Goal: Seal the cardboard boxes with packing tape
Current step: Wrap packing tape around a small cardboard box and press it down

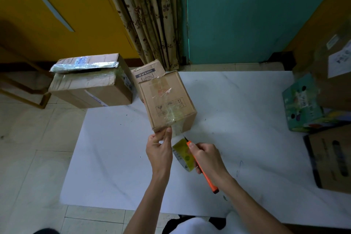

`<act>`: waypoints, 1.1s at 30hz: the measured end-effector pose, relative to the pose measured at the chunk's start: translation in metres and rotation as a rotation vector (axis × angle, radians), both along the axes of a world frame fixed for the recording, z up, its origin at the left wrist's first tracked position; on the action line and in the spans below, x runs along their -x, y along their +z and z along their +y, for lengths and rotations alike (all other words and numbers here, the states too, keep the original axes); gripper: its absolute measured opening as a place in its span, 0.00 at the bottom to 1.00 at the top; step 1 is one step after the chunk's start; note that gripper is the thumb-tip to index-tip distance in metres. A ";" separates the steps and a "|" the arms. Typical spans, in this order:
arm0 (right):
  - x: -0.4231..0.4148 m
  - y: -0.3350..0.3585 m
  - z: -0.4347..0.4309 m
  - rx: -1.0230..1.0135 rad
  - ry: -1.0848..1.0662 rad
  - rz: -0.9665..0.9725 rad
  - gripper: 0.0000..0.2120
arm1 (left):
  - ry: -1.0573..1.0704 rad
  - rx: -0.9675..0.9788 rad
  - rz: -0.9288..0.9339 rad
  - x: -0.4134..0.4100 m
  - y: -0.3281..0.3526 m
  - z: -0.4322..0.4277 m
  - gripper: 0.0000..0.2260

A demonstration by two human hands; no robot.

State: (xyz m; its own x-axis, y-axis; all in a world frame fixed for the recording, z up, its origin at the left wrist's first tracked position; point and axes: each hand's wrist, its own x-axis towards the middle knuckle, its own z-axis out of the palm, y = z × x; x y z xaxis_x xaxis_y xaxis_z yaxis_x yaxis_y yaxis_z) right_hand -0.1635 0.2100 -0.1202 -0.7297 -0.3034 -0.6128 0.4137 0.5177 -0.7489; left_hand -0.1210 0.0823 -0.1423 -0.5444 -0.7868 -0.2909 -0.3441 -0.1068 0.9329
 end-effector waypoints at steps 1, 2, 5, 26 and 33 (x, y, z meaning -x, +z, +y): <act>-0.002 -0.002 -0.001 0.018 -0.036 -0.015 0.21 | -0.003 0.003 0.002 0.000 0.000 0.000 0.03; -0.004 -0.005 -0.002 0.030 -0.070 -0.025 0.21 | -0.006 0.003 0.004 -0.001 0.000 0.000 0.03; -0.008 -0.011 -0.003 0.085 -0.200 -0.088 0.22 | -0.003 -0.013 0.015 -0.001 -0.001 0.001 0.03; -0.005 -0.031 0.016 0.110 -0.044 0.147 0.16 | -0.095 0.014 0.074 0.000 -0.002 -0.007 0.07; -0.004 -0.034 0.011 -0.074 -0.016 0.305 0.24 | -0.112 0.093 0.044 -0.002 -0.010 -0.007 0.04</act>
State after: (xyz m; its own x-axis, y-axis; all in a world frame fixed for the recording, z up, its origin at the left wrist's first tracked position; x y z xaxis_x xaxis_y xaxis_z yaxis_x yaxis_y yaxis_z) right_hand -0.1598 0.2208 -0.1540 -0.8875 -0.2530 -0.3852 0.1847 0.5705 -0.8003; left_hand -0.1190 0.0749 -0.1520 -0.6408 -0.7430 -0.1931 -0.3074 0.0179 0.9514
